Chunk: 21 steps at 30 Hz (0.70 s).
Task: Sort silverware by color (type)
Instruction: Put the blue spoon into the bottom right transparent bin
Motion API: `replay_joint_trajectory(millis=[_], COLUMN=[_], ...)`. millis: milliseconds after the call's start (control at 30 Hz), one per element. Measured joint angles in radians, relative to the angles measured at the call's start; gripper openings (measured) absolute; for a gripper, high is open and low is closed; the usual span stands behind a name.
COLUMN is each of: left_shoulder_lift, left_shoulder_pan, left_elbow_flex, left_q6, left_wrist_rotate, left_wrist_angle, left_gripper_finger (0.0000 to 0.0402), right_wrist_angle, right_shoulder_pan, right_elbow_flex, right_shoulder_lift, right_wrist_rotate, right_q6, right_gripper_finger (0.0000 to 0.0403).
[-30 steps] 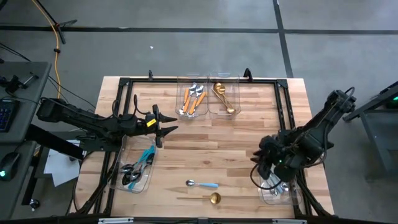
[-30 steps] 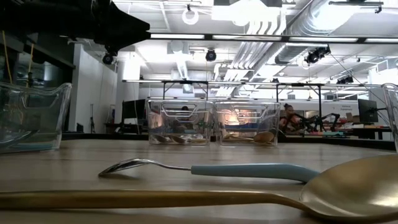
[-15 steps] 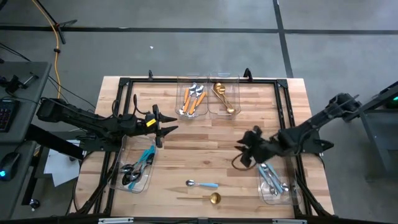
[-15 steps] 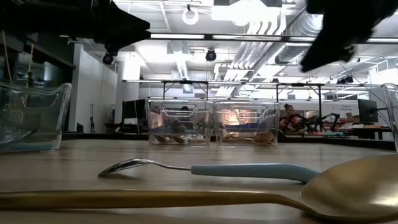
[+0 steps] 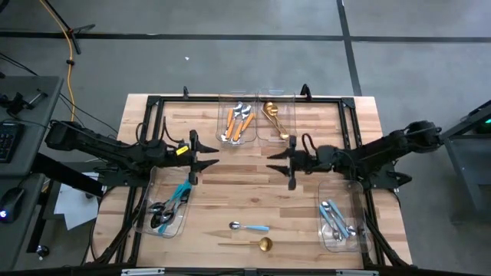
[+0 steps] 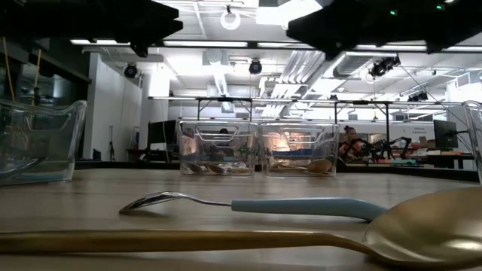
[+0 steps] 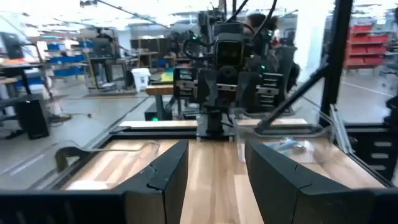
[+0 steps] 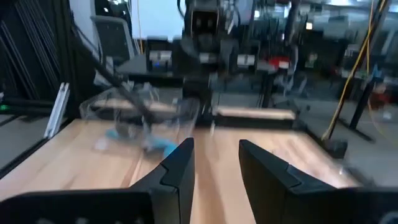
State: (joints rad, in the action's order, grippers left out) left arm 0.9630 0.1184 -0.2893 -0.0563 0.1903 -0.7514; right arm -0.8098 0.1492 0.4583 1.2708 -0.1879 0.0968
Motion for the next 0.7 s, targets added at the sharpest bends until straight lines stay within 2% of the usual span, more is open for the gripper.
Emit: replay_joint_trajectory(millis=[200, 700], left_shoulder_lift=[0.000, 0.000], left_shoulder_pan=[0.000, 0.000], left_elbow_flex=[0.000, 0.000], left_q6=[-0.017, -0.027], left_wrist_rotate=[0.055, 0.058], left_wrist_angle=[-0.005, -0.006], left_gripper_finger=[0.0147, 0.0147], right_wrist_angle=[0.002, 0.022], right_shoulder_pan=[-0.069, -0.079], right_elbow_flex=[0.029, 0.029], right_shoulder_lift=[0.008, 0.008], right_wrist_rotate=[0.091, 0.093], right_q6=[0.010, -0.041], right_gripper_finger=[0.0110, 0.0110])
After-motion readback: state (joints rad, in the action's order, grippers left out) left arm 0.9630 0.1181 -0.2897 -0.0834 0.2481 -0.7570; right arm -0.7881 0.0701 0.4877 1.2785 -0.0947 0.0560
